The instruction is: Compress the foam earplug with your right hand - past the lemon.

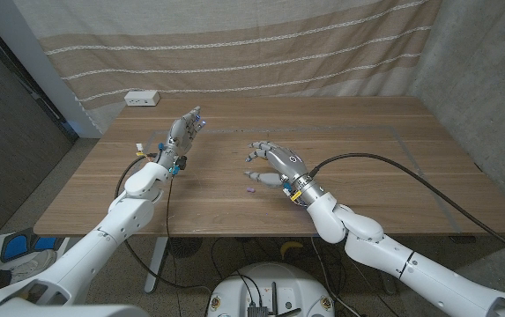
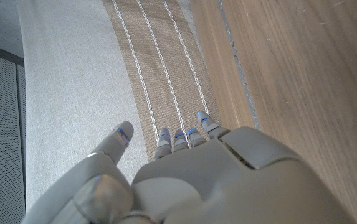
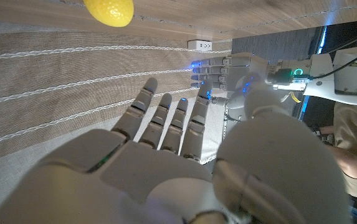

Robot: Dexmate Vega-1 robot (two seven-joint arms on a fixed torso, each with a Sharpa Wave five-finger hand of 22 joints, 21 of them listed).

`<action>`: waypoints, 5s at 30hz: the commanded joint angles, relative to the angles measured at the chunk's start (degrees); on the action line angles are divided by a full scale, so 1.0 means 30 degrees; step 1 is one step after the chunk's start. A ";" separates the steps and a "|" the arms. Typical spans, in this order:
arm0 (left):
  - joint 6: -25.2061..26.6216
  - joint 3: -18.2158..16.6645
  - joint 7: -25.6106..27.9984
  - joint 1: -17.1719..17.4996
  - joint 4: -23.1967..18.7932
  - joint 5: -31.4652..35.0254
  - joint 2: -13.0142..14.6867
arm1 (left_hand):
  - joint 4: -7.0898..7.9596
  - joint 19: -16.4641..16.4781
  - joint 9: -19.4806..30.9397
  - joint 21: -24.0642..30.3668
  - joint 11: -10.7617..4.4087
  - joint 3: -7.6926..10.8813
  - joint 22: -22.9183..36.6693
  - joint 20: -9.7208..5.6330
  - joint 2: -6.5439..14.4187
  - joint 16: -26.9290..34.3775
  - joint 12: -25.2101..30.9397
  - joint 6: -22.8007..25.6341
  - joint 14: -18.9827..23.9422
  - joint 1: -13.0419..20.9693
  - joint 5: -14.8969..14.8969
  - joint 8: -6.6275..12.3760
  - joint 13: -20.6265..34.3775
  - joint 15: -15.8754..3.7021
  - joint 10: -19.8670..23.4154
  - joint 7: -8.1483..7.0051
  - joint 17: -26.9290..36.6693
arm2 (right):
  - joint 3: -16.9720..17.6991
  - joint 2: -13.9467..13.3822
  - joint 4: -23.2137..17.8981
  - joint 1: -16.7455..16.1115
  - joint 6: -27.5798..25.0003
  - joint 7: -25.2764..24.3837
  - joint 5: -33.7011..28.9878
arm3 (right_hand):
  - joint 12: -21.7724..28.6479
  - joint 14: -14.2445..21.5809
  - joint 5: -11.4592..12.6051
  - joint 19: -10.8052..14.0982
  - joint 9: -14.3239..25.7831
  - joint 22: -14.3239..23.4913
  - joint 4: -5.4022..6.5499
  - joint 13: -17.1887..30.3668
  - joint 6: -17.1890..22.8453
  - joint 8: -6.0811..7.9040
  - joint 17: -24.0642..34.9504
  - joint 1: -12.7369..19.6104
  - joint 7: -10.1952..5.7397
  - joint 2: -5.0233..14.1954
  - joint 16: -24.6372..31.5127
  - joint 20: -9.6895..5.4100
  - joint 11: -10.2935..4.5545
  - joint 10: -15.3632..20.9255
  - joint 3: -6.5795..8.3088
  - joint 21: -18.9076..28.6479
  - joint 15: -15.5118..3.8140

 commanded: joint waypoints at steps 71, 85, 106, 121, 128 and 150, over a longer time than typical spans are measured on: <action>0.0057 -0.0197 0.0103 0.0565 -0.0745 -0.0049 0.0422 | 0.0195 0.0218 0.0061 -0.0678 0.0024 0.0154 0.0044 0.0026 0.1064 0.0061 0.0009 0.0124 -0.0022 -0.0240 0.0167 0.0039 0.0093 -0.0088 0.0008 -0.0014 0.0024 | -0.2288 0.0783 0.2848 0.1397 -0.1080 0.0245 -0.0293 | 0.0225 0.0050 -0.0335 0.0305 0.1178 0.0092 0.0044 0.0486 0.0548 0.1841 0.0606 0.1126 -0.0154 0.0561 0.0537 -0.0157 -0.0250 0.0537 -0.0752 -0.0163 -0.2079; 0.0055 -0.0178 0.0046 0.0551 -0.0755 -0.0006 0.0471 | 0.0244 0.0261 0.0061 -0.0779 0.0036 0.0167 0.0047 0.0035 0.1025 0.0062 0.0008 0.0136 -0.0019 -0.0301 0.0169 0.0043 0.0094 -0.0087 0.0009 -0.0003 0.0037 | -0.2590 0.0988 0.3353 0.1618 -0.1287 0.0079 -0.0321 | 0.0277 0.0211 -0.0370 0.0427 0.1264 0.0096 0.0053 0.0557 0.0729 0.2115 0.0675 0.1276 -0.0167 0.0603 0.0653 -0.0178 -0.0285 0.0704 -0.0881 -0.0157 -0.2107; 0.0084 -0.0218 0.0049 0.0688 -0.1048 0.0016 0.0619 | 0.0221 0.0318 0.0060 -0.0932 0.0026 0.0174 0.0051 0.0042 0.1020 0.0046 -0.0001 0.0129 -0.0029 -0.0318 0.0169 0.0040 0.0094 -0.0116 -0.0011 0.0002 0.0019 | -0.2829 0.1040 0.3798 0.1704 -0.1380 -0.0252 -0.0173 | 0.0364 0.0355 -0.0430 0.0591 0.1191 0.0101 0.0080 0.0662 0.1198 0.2485 0.0725 0.1472 -0.0206 0.0686 0.0758 -0.0219 -0.0526 0.1003 -0.1075 -0.0152 -0.2201; 0.0141 -0.0263 0.0224 0.0941 -0.1571 0.0139 0.0822 | 0.0184 0.0379 0.0060 -0.1042 0.0005 0.0163 0.0054 0.0027 0.1022 0.0046 0.0000 0.0126 -0.0008 -0.0319 0.0164 0.0040 0.0093 -0.0110 -0.0011 -0.0019 0.0007 | -0.2901 0.0947 0.3970 0.1679 -0.1587 -0.0198 -0.0069 | 0.0422 0.0542 -0.0469 0.0770 0.1126 0.0106 0.0090 0.0740 0.1460 0.2722 0.0754 0.1685 -0.0183 0.0864 0.0871 -0.0303 -0.0582 0.1230 -0.1162 -0.0123 -0.2316; 0.0161 -0.0293 0.0300 0.1089 -0.1805 0.0160 0.0900 | 0.0168 0.0412 0.0060 -0.1087 0.0012 0.0159 0.0055 0.0030 0.1021 0.0046 0.0003 0.0131 -0.0001 -0.0318 0.0163 0.0042 0.0093 -0.0100 -0.0005 -0.0007 0.0003 | -0.2997 0.0966 0.4127 0.1671 -0.1702 -0.0233 -0.0119 | 0.0462 0.0594 -0.0503 0.0841 0.1079 0.0109 0.0099 0.0784 0.1782 0.2917 0.0762 0.1768 -0.0089 0.0929 0.0907 -0.0350 -0.0625 0.1381 -0.1235 -0.0119 -0.2410; 0.0122 -0.0467 0.0555 0.1528 -0.2297 0.0145 0.1038 | 0.0134 0.0478 0.0061 -0.1247 0.0009 0.0139 0.0059 0.0028 0.0942 0.0033 0.0003 0.0107 -0.0003 -0.0362 0.0153 0.0034 0.0093 -0.0092 -0.0008 -0.0031 0.0002 | -0.3356 0.1328 0.5341 0.2021 -0.1511 -0.1234 -0.0214 | 0.1078 0.1601 -0.0956 0.1525 0.0300 0.0136 -0.0155 0.1015 0.6145 0.4829 0.1067 0.3622 0.0122 0.2015 0.1671 -0.0918 -0.1561 0.3699 -0.1301 0.0018 -0.3274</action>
